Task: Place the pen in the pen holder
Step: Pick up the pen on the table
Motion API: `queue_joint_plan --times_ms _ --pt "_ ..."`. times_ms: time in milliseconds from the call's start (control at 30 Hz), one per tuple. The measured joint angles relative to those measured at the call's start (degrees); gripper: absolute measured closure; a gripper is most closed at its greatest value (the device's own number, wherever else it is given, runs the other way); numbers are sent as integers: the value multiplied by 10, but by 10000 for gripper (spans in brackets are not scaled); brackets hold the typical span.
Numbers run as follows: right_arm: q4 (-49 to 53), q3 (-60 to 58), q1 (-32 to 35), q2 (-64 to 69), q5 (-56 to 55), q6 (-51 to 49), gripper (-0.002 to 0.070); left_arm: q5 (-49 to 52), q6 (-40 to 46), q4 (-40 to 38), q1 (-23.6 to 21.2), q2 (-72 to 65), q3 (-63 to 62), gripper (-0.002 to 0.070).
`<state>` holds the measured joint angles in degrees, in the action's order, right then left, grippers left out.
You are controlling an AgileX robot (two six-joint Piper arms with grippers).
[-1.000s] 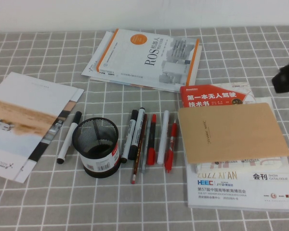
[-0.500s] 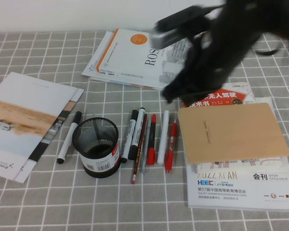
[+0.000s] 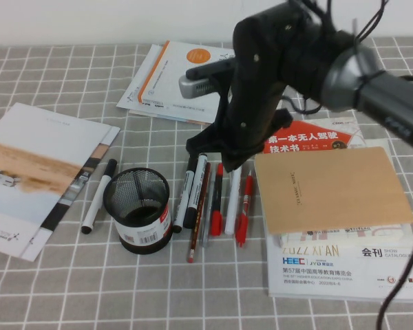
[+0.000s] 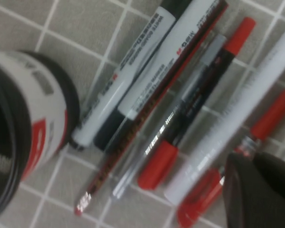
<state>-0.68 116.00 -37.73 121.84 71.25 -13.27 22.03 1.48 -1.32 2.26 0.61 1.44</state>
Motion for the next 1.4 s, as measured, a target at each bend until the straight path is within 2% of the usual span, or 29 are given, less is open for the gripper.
queue_joint_plan --times_ms 200,367,533,733,1167,1400 --pt "-18 19 0 37 -2 -20 594 0 0 0 0 0 0 678" --pt "-7 22 0 56 -2 -52 456 0 0 0 0 0 0 678" --pt "-1 23 0 76 -5 -81 416 0 0 0 0 0 0 678" --pt "2 23 0 104 -6 -114 419 0 0 0 0 0 0 678" --pt "19 32 0 126 -7 -152 572 0 0 0 0 0 0 678" --pt "40 75 0 111 -9 -153 574 0 0 0 0 0 0 678"
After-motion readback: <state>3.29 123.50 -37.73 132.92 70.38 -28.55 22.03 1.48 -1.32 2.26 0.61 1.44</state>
